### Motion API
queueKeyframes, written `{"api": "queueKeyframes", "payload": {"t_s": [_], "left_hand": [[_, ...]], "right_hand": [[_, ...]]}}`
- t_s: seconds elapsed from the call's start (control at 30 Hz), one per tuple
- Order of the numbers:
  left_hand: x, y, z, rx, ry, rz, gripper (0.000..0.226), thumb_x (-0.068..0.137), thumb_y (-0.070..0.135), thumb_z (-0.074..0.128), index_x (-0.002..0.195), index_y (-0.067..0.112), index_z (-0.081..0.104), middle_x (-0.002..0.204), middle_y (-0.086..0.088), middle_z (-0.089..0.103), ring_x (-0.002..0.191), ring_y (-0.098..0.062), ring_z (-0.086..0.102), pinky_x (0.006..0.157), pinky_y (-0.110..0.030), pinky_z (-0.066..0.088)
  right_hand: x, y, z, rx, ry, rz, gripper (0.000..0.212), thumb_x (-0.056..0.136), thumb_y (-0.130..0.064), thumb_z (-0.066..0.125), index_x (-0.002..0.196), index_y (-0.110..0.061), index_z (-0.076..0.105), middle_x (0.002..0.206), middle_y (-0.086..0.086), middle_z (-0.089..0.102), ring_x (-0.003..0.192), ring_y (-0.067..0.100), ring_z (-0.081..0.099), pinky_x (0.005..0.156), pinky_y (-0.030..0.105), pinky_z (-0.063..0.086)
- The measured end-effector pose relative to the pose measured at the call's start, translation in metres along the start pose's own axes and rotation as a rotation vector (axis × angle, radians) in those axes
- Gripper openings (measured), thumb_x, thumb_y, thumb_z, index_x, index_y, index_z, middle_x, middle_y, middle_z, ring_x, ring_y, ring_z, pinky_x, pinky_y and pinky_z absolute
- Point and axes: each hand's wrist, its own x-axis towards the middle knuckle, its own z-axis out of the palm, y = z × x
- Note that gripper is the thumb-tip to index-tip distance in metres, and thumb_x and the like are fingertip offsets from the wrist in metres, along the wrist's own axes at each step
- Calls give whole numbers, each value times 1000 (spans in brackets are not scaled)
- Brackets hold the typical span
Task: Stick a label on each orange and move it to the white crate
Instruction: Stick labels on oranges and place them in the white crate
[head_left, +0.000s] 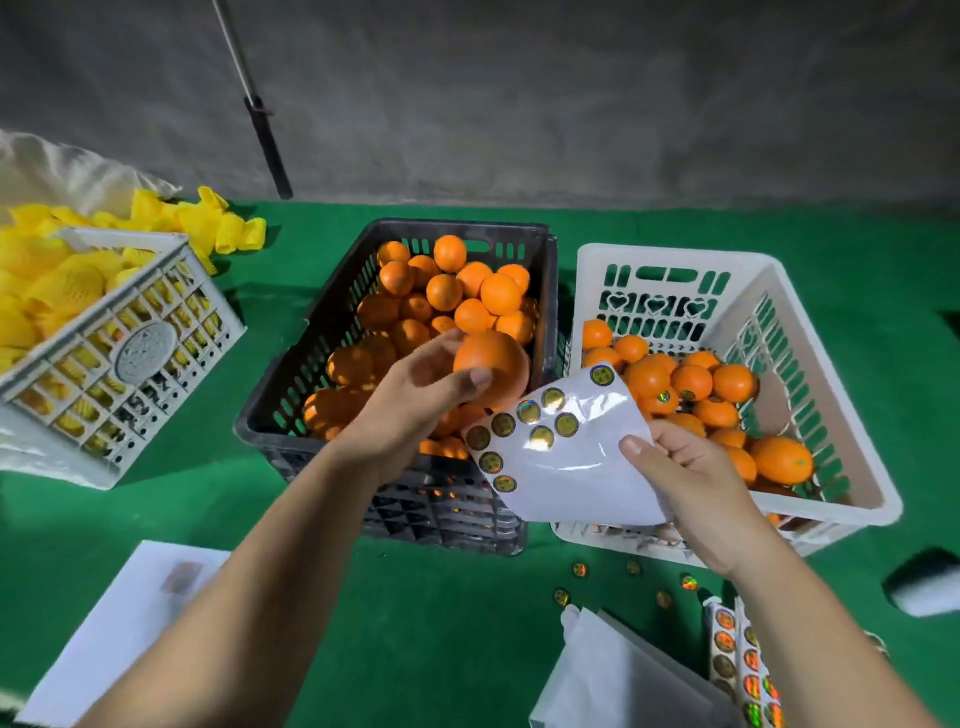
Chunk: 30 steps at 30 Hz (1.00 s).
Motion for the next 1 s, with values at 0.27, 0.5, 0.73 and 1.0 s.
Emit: {"api": "queueKeyframes", "payload": {"t_s": [0.27, 0.5, 0.73, 1.0], "left_hand": [[-70, -7, 52, -218, -247, 9, 74, 58, 40, 100, 106, 14, 51, 104, 0, 63, 97, -24, 61, 79, -36, 52], [-100, -9, 66, -20, -281, 135, 53, 73, 28, 89, 113, 35, 55, 125, 7, 63, 116, -19, 64, 87, -34, 55], [-113, -10, 51, 24, -313, 149, 57, 73, 33, 87, 119, 41, 53, 129, 13, 60, 118, -18, 65, 84, -28, 57], [-94, -1, 44, 188, -391, 110, 61, 76, 46, 85, 124, 48, 48, 124, 24, 57, 117, -10, 64, 83, -22, 55]], "right_hand": [[-58, -35, -4, -420, -156, -88, 32, 96, -38, 73, 127, -38, 69, 115, -4, 75, 104, 15, 70, 86, 30, 56], [-74, -59, 34, -939, 71, -668, 36, 100, -33, 68, 129, -14, 71, 128, -1, 65, 120, 20, 61, 102, 30, 46], [-79, -61, 48, -798, 48, -522, 26, 97, -30, 72, 118, -19, 80, 112, -11, 75, 101, 6, 69, 85, 27, 53], [-72, -71, 41, -598, 193, -463, 15, 103, -28, 61, 107, -35, 74, 101, -8, 72, 99, 7, 65, 84, 17, 48]]}}
